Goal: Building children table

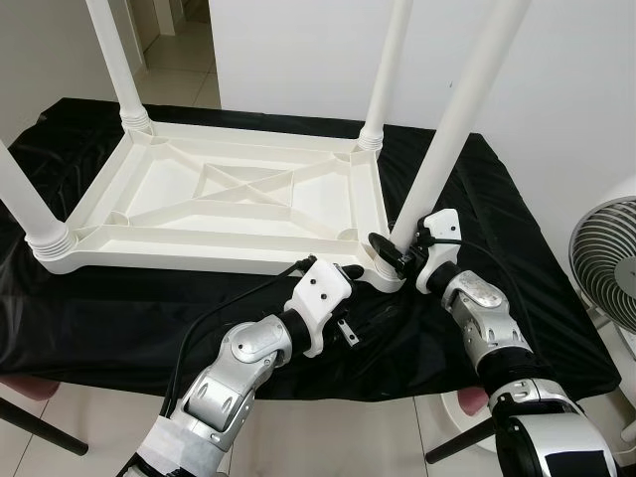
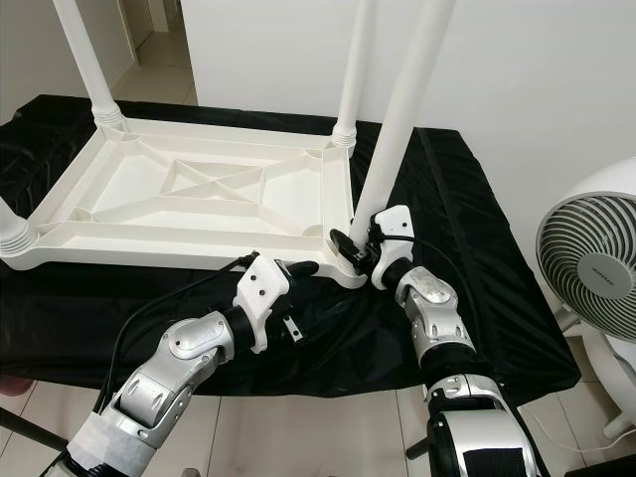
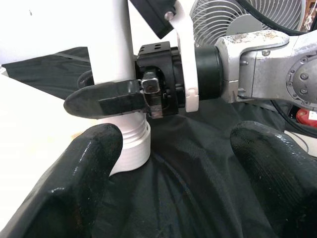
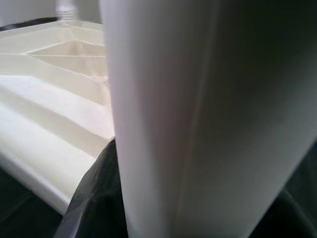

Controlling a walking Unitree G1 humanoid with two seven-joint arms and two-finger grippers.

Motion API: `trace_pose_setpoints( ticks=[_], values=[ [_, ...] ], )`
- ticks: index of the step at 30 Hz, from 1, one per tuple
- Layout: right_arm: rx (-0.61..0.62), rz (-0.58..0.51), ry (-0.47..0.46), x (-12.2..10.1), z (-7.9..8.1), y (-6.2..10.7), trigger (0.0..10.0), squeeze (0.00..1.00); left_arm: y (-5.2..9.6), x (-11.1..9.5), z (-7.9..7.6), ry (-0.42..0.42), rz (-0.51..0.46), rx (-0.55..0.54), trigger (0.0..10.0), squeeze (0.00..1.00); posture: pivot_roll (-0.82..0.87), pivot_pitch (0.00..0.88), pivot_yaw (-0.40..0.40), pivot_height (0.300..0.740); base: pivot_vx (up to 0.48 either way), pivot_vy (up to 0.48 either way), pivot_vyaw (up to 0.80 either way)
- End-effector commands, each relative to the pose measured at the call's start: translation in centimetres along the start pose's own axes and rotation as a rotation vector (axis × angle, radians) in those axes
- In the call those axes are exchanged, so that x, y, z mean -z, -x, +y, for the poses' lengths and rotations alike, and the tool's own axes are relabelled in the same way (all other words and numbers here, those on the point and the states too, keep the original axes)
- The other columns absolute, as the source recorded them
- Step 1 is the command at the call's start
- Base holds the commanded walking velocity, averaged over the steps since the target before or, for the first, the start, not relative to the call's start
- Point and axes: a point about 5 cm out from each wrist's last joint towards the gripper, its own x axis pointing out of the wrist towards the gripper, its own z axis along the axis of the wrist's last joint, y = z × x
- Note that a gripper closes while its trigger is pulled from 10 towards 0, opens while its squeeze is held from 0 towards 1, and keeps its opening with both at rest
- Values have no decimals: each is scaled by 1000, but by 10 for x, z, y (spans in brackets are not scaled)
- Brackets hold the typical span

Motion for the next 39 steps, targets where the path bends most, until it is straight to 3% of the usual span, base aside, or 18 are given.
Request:
trace_pose_setpoints(
  ticks=[1,9,11,16,17,18,19,20,21,30,31,39],
  values=[
    [86,80,-9,17,-3,7,10000,0,1,0,-1,-7,6,21,10000,0,93,41,-50,740,0,0,0],
    [252,46,-56,16,11,7,10000,0,2,1,-3,0,10,22,10000,0,88,49,-48,740,0,0,0],
    [359,36,-76,17,19,8,10000,0,2,1,-3,4,12,23,10000,0,85,49,-48,740,0,0,0],
    [432,33,-77,17,25,9,10000,0,2,2,-4,5,12,23,10000,0,83,49,-48,740,0,0,0],
    [516,34,-77,19,37,11,10000,0,1,1,-4,6,11,25,10000,0,79,50,-46,740,0,0,0],
    [516,34,-77,19,37,11,10000,0,1,1,-4,6,11,25,10000,0,79,50,-46,740,0,0,0],
    [574,38,-87,20,46,13,10000,0,1,1,-5,7,10,27,10000,0,79,50,-46,740,0,0,0],
    [574,38,-87,20,46,13,10000,0,1,1,-5,7,10,27,10000,0,79,50,-46,740,0,0,0],
    [559,33,-95,19,60,11,10000,0,0,1,-5,8,9,33,10000,0,73,51,-41,740,0,0,0],
    [558,42,-95,18,57,14,10000,0,0,1,-6,8,9,33,10000,0,75,54,-46,740,0,0,0],
    [558,25,-106,15,56,15,10000,1000,0,1,-6,10,8,29,10000,0,77,55,-51,740,0,0,0],
    [533,-4,-146,8,51,17,10000,1000,0,1,-5,10,8,24,10000,0,75,54,-50,740,0,0,0]
  ],
)
